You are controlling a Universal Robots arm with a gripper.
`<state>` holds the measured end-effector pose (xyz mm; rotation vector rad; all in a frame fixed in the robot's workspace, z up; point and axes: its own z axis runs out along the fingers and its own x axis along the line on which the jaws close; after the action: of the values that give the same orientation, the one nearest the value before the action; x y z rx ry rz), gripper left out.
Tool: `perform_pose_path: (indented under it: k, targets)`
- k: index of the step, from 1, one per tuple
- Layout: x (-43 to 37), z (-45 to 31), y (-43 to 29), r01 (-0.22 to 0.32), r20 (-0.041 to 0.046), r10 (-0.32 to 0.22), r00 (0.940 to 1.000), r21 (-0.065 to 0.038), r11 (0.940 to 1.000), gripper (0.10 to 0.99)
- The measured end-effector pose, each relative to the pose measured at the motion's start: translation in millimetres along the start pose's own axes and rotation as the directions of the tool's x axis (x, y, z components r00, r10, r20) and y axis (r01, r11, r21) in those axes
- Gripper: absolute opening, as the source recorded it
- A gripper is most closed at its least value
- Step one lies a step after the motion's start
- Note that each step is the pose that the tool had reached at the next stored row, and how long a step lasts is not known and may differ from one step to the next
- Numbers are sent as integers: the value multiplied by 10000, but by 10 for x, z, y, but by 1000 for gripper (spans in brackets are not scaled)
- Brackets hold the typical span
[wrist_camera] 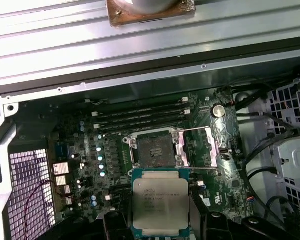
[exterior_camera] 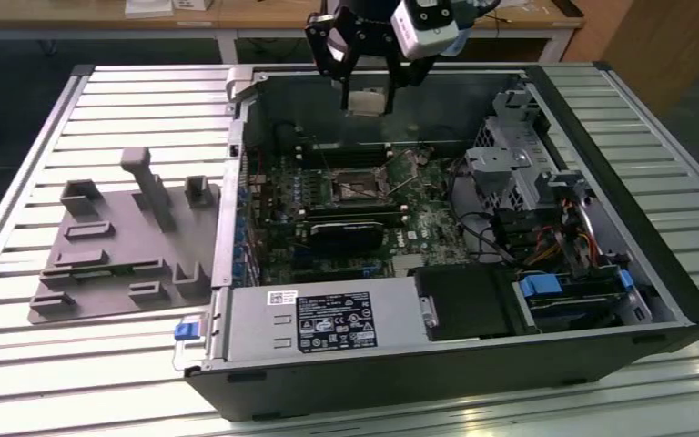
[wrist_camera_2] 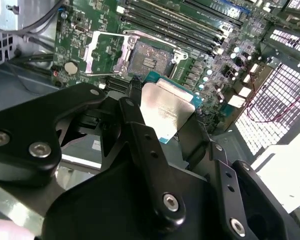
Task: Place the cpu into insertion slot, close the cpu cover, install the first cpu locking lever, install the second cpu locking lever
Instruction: 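Place the cpu into insertion slot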
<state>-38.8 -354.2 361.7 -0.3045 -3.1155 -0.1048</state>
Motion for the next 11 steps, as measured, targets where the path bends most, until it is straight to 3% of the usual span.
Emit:
perform_pose_path:
  k: [11]
  targets:
    - [-2, 88, -5, -929, 85, 929, 9956, 27, 9957, 537]
